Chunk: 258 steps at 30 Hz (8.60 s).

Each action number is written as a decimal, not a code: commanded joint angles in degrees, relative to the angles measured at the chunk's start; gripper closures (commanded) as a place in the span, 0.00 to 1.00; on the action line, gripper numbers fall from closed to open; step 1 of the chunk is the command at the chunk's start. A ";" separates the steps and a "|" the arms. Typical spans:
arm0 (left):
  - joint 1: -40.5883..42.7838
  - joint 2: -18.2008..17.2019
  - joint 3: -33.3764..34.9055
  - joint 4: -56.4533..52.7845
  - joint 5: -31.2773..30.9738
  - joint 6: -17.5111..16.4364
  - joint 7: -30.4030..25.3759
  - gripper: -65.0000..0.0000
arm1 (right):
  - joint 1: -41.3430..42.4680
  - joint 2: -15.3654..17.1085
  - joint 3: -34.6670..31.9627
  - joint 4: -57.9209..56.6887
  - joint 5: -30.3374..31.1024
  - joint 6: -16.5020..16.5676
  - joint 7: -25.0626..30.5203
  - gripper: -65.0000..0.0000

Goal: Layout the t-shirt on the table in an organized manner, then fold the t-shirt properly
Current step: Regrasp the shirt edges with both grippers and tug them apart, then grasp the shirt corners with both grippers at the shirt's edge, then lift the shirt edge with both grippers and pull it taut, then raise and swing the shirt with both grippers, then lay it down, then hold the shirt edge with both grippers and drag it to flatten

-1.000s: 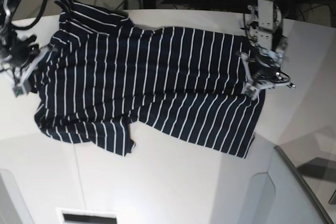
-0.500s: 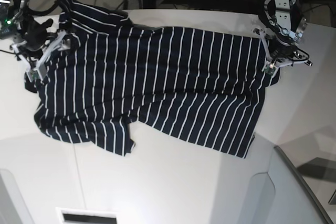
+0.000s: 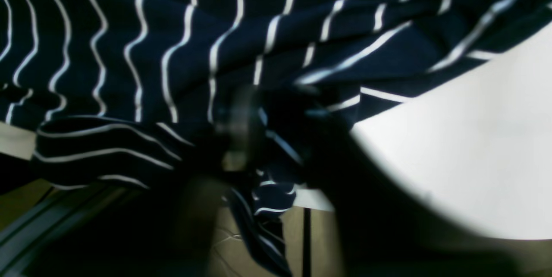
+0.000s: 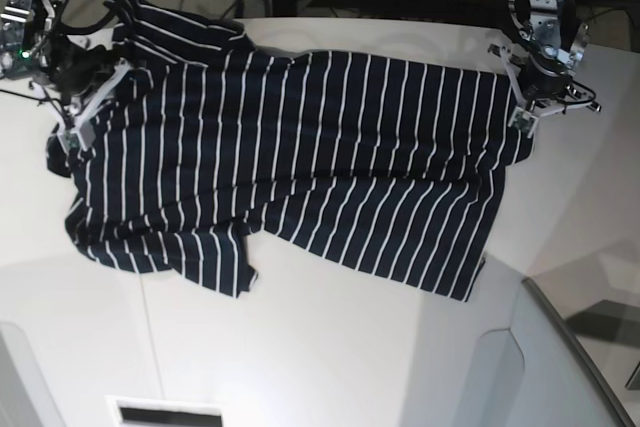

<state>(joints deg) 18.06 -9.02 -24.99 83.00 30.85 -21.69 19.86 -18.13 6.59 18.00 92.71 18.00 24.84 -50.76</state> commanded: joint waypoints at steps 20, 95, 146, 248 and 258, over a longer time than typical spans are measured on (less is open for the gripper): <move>13.80 -9.84 -0.63 1.97 -59.11 -2.35 6.74 0.40 | -2.40 1.98 8.95 7.91 0.77 0.35 -1.50 1.00; -24.88 -8.52 1.30 7.24 -59.20 -2.35 25.20 1.00 | 26.79 9.72 9.39 5.45 0.59 0.35 -5.46 1.00; -13.98 -7.82 3.41 6.80 -59.20 -2.35 23.26 1.00 | 21.60 -2.06 15.89 -19.70 0.86 10.54 -2.91 0.80; -12.13 -8.52 22.40 0.47 -22.63 -2.09 15.44 1.00 | 18.88 13.85 2.18 -25.41 0.51 11.95 2.98 1.00; -12.04 -9.58 22.40 -0.41 -22.54 -2.09 15.88 1.00 | 18.53 13.76 2.44 -22.86 0.59 11.95 -2.56 0.61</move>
<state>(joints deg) 6.61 -17.41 -2.20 81.47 8.10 -24.14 36.18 -0.60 19.07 19.88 68.53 17.82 36.51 -54.13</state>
